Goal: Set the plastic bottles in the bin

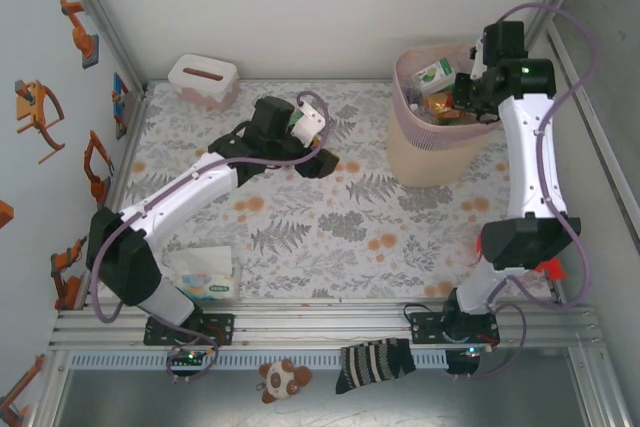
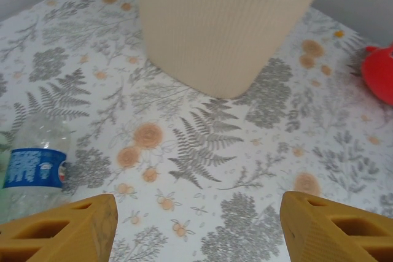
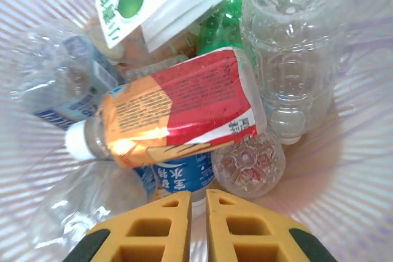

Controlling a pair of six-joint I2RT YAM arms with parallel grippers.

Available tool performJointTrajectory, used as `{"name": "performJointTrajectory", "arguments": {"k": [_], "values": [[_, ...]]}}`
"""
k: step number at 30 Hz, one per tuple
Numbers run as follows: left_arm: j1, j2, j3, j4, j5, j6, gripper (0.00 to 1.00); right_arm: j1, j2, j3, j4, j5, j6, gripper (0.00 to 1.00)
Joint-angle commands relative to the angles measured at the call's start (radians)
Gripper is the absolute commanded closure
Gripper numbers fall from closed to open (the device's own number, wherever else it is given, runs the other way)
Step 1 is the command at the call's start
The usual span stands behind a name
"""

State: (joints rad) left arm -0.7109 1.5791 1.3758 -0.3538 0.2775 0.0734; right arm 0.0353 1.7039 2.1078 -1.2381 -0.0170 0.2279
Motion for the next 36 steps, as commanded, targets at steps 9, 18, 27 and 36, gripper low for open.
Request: {"name": "performJointTrajectory", "arguments": {"k": [9,18,27,36], "values": [[0.092,0.274,0.254,-0.256,-0.180,0.001,0.31,0.005,-0.179,-0.046,0.071,-0.014,0.023,0.86],[0.131,0.479,0.424,-0.421,-0.264,0.066,0.32,0.005,-0.215,-0.094,0.080,-0.034,0.030,0.86],[0.179,0.494,0.325,-0.384,-0.274,0.076,0.37,0.005,-0.225,-0.107,0.091,-0.051,0.036,0.86],[0.192,0.557,0.334,-0.372,-0.253,0.091,0.42,0.005,-0.229,-0.108,0.091,-0.060,0.040,0.86]]}}
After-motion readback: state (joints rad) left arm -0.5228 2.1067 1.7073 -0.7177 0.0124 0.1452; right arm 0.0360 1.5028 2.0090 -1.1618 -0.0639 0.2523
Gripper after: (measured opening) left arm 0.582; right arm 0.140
